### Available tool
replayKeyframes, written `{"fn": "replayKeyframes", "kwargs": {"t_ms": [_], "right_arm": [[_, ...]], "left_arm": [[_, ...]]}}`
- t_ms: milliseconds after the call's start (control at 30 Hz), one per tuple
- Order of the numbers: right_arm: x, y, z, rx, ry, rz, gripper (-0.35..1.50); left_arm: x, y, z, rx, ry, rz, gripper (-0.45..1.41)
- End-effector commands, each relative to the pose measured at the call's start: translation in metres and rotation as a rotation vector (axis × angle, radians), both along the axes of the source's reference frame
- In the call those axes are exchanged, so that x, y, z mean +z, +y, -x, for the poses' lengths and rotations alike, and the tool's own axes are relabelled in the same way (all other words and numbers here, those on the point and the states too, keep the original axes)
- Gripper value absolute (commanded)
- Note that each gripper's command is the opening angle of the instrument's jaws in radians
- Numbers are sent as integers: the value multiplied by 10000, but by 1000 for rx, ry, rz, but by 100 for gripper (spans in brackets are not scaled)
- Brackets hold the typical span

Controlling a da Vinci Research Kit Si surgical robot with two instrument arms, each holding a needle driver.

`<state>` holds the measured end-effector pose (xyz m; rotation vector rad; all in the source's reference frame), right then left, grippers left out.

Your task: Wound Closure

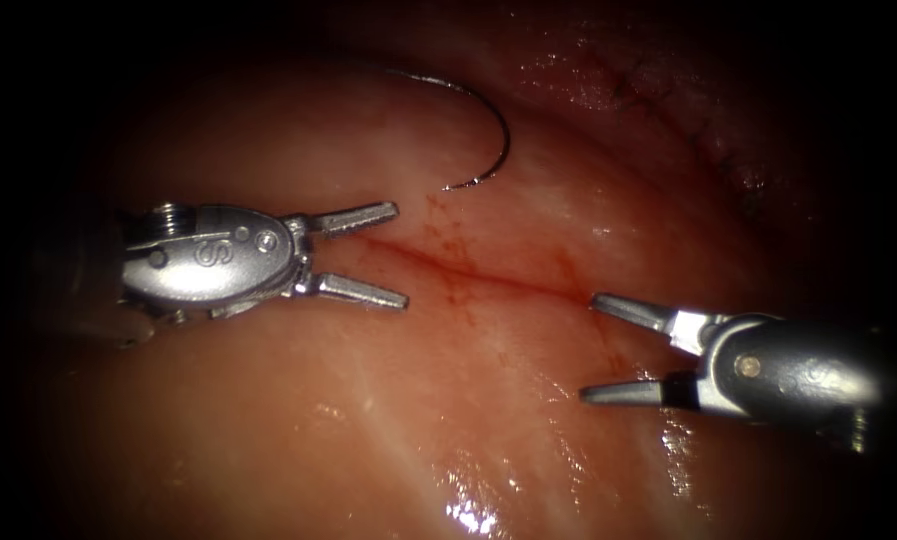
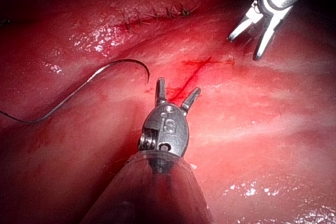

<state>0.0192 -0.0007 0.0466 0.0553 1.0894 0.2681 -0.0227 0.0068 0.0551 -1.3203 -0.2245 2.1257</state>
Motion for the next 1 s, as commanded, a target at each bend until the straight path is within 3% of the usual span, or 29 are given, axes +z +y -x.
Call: {"fn": "replayKeyframes", "kwargs": {"t_ms": [33,400,767,1000], "right_arm": [[7,-5,-8,-3,-3,-2,48],[7,-9,-8,-7,-15,5,45],[7,-10,-8,-9,-28,23,43],[7,-11,-9,-9,-36,30,40]], "left_arm": [[10,-2,7,-6,18,-25,38],[54,42,41,56,256,-112,56],[85,61,67,72,294,-208,63],[111,45,75,120,357,-285,56]]}}
